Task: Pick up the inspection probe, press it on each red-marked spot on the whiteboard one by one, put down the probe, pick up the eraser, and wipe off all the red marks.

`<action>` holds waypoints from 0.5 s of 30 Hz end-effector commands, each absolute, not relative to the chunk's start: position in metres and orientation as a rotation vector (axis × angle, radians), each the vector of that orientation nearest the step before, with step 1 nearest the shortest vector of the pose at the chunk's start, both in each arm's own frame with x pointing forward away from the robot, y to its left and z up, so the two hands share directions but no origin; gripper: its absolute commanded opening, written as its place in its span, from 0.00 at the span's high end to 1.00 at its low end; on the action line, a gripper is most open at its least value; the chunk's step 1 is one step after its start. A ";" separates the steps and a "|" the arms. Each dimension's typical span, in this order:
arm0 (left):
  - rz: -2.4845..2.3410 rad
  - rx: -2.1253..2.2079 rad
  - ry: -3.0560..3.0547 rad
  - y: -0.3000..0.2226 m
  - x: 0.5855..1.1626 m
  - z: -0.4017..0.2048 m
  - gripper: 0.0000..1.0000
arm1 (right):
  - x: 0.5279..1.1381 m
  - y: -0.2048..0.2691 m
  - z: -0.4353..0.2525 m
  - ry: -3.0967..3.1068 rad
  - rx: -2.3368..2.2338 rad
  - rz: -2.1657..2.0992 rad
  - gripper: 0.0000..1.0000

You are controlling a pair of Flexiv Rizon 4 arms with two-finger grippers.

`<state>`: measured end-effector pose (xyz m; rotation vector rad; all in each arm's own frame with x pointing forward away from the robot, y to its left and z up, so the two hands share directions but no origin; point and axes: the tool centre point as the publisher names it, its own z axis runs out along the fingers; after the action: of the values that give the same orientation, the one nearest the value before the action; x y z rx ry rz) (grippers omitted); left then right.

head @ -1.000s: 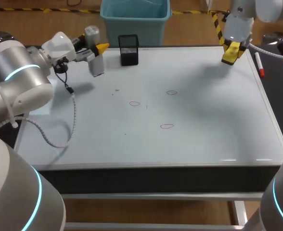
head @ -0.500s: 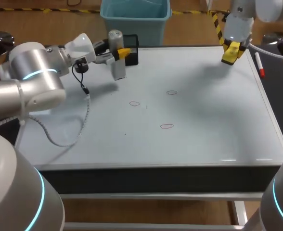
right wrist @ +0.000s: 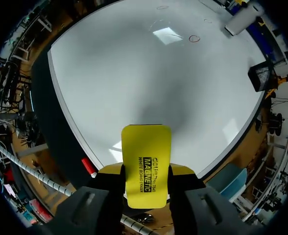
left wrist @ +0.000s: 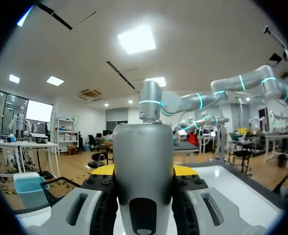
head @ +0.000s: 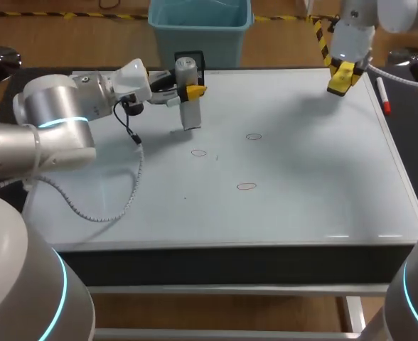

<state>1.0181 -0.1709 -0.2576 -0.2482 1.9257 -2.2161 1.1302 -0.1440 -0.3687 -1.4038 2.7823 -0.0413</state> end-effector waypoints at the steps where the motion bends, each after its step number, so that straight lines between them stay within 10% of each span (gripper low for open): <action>1: -2.226 -0.254 1.932 -0.173 1.010 -0.260 1.00 | 1.130 -0.145 -0.367 2.782 -1.407 -0.045 1.00; 15: -2.254 -0.280 1.978 -0.184 0.976 -0.255 1.00 | 1.130 -0.145 -0.367 2.782 -1.407 -0.045 1.00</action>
<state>0.9814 -0.1849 -0.2610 -0.2681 1.9635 -2.2706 1.1302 -0.1440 -0.3687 -1.4038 2.7823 -0.0413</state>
